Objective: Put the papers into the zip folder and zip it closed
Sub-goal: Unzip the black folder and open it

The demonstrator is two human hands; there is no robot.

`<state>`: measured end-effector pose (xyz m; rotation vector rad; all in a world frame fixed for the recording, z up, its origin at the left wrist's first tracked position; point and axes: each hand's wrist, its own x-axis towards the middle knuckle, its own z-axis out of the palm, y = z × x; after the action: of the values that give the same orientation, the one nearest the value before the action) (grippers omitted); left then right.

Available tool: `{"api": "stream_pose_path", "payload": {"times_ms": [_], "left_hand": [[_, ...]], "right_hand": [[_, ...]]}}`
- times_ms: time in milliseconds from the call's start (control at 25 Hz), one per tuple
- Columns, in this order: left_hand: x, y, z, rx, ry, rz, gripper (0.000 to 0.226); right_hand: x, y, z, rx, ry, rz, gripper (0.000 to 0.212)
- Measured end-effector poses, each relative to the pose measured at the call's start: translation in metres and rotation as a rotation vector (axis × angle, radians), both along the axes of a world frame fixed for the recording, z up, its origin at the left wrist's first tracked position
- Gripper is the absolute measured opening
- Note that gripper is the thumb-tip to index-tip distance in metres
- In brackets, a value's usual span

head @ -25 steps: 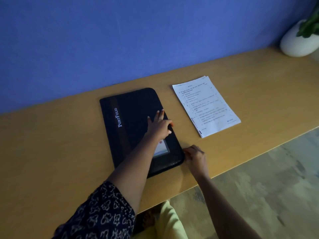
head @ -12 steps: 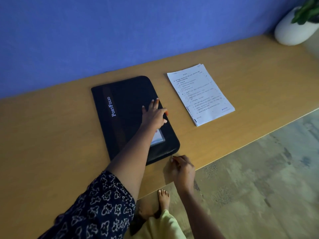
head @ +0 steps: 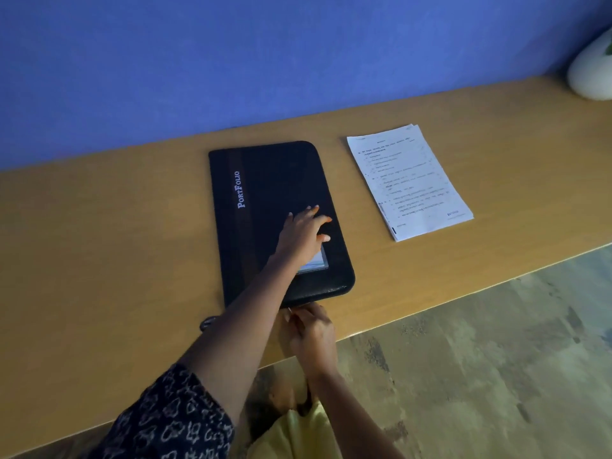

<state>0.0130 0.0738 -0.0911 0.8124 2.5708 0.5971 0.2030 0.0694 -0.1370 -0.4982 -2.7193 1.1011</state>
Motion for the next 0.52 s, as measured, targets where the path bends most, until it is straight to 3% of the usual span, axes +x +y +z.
{"api": "stream_pose_path", "payload": {"times_ms": [160, 240, 320, 520], "left_hand": [[0.064, -0.068, 0.003, 0.122, 0.172, 0.311, 0.022], [0.095, -0.09, -0.004, 0.084, 0.288, 0.422, 0.014], [0.125, -0.105, -0.009, 0.033, 0.314, 0.497, 0.016], [0.163, -0.104, -0.008, -0.178, 0.278, 0.531, 0.038]], "right_hand": [[0.002, 0.01, 0.012, -0.035, 0.083, 0.017, 0.033], [-0.002, 0.023, 0.014, 0.041, 0.113, -0.013, 0.021], [-0.006, 0.036, 0.012, 0.188, 0.117, 0.001, 0.016], [-0.017, 0.055, 0.001, 0.375, -0.061, 0.093, 0.051]]}}
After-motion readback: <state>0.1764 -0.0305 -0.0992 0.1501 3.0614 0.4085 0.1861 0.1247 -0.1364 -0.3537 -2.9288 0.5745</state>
